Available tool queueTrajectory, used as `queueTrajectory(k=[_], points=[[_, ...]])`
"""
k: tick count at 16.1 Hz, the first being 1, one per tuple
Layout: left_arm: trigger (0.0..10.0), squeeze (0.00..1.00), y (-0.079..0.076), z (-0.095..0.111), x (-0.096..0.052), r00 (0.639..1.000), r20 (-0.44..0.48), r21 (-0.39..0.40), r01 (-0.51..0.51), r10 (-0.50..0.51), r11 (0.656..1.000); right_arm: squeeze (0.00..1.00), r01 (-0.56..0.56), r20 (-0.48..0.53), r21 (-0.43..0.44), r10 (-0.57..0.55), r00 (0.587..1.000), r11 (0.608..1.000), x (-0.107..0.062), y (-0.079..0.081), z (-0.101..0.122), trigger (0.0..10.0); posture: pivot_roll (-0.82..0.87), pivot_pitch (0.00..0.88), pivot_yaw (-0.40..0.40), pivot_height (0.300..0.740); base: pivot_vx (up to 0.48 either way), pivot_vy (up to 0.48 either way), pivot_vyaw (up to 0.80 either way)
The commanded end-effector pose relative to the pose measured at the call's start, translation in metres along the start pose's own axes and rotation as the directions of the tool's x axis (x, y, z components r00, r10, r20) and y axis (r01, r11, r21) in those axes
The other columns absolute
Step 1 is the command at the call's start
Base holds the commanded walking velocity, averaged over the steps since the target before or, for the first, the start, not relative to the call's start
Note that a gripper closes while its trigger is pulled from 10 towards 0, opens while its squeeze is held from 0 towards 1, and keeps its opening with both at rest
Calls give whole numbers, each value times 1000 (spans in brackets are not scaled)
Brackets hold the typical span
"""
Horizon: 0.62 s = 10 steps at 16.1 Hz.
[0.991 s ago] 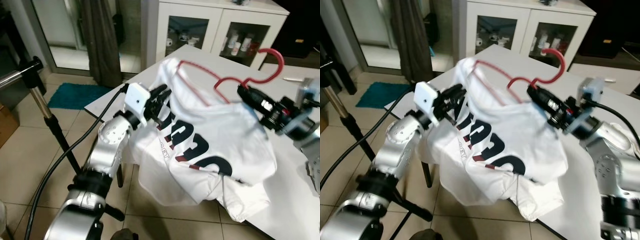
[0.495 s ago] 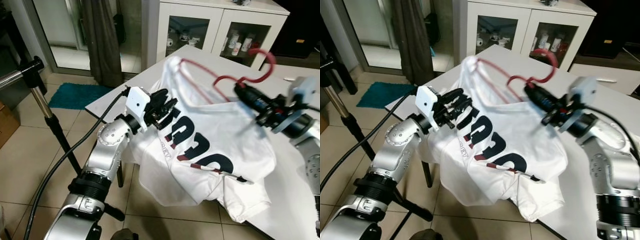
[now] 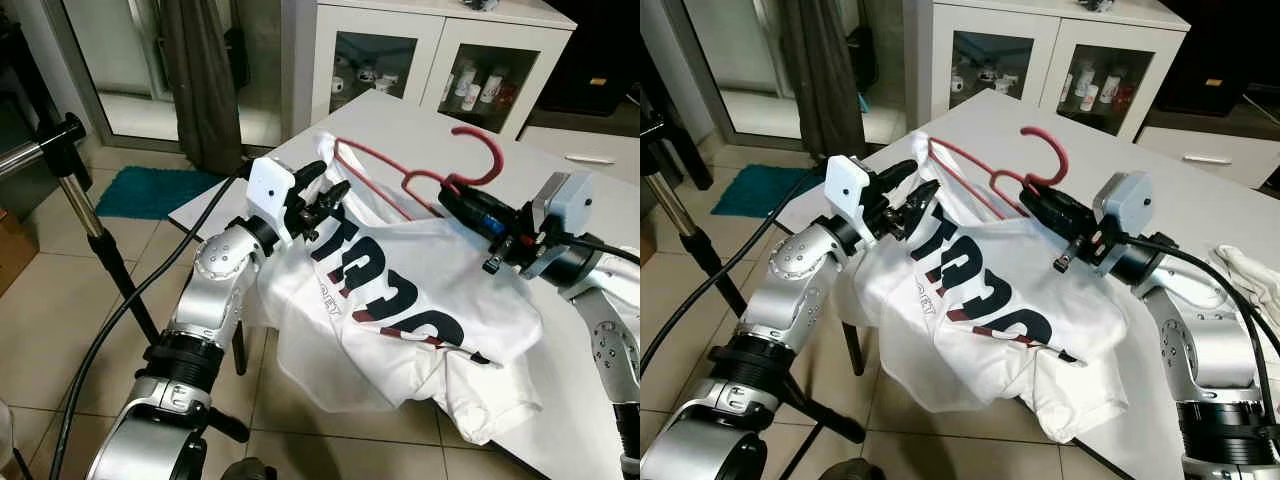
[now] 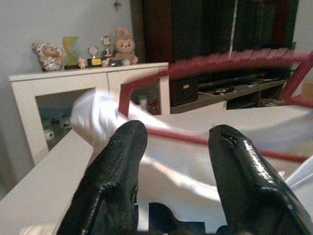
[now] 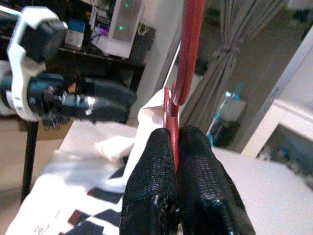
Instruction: Hang hanger
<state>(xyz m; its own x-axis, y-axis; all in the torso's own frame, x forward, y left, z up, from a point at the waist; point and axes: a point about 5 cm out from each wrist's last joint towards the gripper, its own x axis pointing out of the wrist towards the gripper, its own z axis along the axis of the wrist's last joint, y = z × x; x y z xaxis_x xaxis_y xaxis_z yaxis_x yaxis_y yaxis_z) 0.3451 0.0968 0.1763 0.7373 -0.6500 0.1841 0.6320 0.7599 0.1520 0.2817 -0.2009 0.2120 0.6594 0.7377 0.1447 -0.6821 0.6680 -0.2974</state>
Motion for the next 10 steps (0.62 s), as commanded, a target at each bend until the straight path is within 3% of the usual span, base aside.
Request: queueTrajectory(k=[1,7,9,10], points=[[10000,0,4,1,3,1000,-19,10,-23,23,1000,0,12,44,-29,-11,999,1000,1,-4,11,0,38,0,-16,723,0,0,0],[10000,0,21,-1,3,985,-41,19,-164,165,986,0,-31,66,2,31,997,1000,0,3,16,0,39,0,-14,723,0,0,0],[10000,0,23,2,4,986,-24,-1,-165,165,986,0,-58,83,-12,58,995,998,4,9,22,0,39,0,-12,723,0,0,0],[10000,63,21,2,5,987,-24,-3,-157,157,988,0,-59,87,-16,60,994,998,5,10,24,0,38,0,-11,723,0,0,0]])
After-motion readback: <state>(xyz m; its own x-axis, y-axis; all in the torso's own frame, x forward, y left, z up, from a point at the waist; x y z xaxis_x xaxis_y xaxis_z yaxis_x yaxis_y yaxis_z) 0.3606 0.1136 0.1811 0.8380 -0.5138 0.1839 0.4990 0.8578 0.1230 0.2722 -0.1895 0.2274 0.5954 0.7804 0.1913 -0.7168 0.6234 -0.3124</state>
